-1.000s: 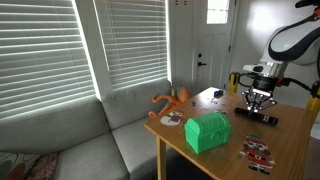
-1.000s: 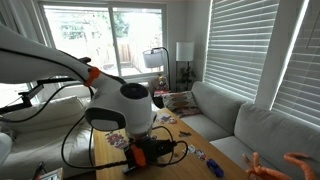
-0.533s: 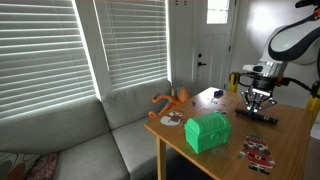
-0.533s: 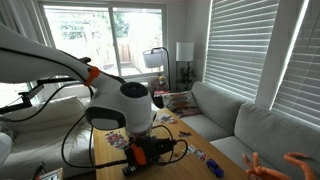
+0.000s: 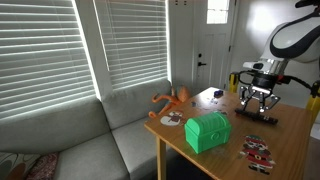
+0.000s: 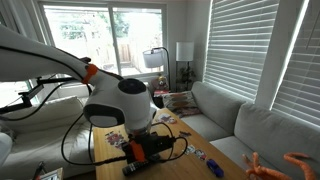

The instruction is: Press the number four button on the remote

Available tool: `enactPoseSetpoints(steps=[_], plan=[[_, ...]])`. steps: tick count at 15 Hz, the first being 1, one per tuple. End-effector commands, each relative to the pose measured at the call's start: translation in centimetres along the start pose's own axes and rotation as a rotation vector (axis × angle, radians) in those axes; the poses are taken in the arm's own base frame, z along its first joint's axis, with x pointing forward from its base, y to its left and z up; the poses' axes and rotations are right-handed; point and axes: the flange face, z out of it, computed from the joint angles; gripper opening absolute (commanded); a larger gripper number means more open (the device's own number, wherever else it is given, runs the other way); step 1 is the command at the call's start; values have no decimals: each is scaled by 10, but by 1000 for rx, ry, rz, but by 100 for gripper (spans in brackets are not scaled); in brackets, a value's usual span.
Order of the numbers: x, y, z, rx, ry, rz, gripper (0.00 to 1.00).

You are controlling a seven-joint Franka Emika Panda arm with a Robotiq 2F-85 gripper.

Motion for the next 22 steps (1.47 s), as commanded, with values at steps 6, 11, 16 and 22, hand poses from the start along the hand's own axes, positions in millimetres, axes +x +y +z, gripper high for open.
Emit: enactPoseSetpoints(steps=[6, 11, 16, 22], plan=[[11, -5, -28, -16, -7, 100, 100], [18, -12, -47, -9, 15, 245, 100], [23, -20, -71, 16, 15, 482, 100], [29, -29, -96, 56, -49, 744, 100]])
